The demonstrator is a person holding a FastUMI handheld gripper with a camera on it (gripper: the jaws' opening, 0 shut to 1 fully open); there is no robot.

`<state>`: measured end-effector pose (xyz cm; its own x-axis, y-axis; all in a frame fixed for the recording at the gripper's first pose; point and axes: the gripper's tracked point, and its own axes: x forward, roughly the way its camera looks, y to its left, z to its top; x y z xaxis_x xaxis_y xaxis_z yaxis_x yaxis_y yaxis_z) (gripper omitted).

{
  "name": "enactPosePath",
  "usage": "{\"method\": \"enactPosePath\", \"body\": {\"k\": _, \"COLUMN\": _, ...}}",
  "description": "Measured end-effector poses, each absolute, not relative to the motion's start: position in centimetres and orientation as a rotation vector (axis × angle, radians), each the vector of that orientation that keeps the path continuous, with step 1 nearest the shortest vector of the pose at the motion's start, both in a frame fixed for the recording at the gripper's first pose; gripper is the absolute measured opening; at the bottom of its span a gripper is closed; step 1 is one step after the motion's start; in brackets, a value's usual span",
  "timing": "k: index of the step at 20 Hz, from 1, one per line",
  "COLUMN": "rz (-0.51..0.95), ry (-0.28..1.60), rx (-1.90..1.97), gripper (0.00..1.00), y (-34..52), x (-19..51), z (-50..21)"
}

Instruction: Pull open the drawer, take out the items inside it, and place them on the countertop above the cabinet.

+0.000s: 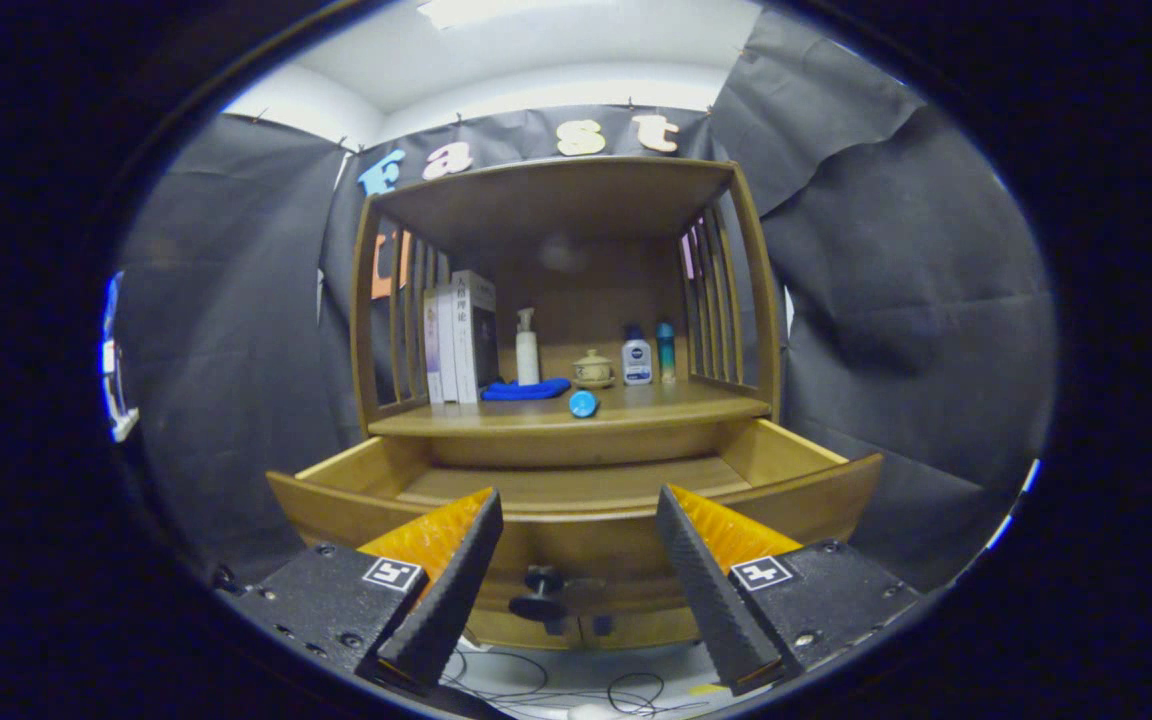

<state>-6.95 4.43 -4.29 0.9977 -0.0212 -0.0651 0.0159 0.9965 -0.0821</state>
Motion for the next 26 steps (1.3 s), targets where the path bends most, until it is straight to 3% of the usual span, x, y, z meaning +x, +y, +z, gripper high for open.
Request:
{"method": "enactPosePath", "body": {"k": 8, "rz": -0.018, "ry": 0.138, "rx": -0.063, "gripper": 0.98, "y": 4.6, "x": -5.7, "z": -9.4}}
{"method": "enactPosePath", "body": {"k": 26, "rz": -0.037, "ry": 0.093, "rx": -0.078, "gripper": 0.99, "y": 5.0, "x": -1.3, "z": -7.6}}
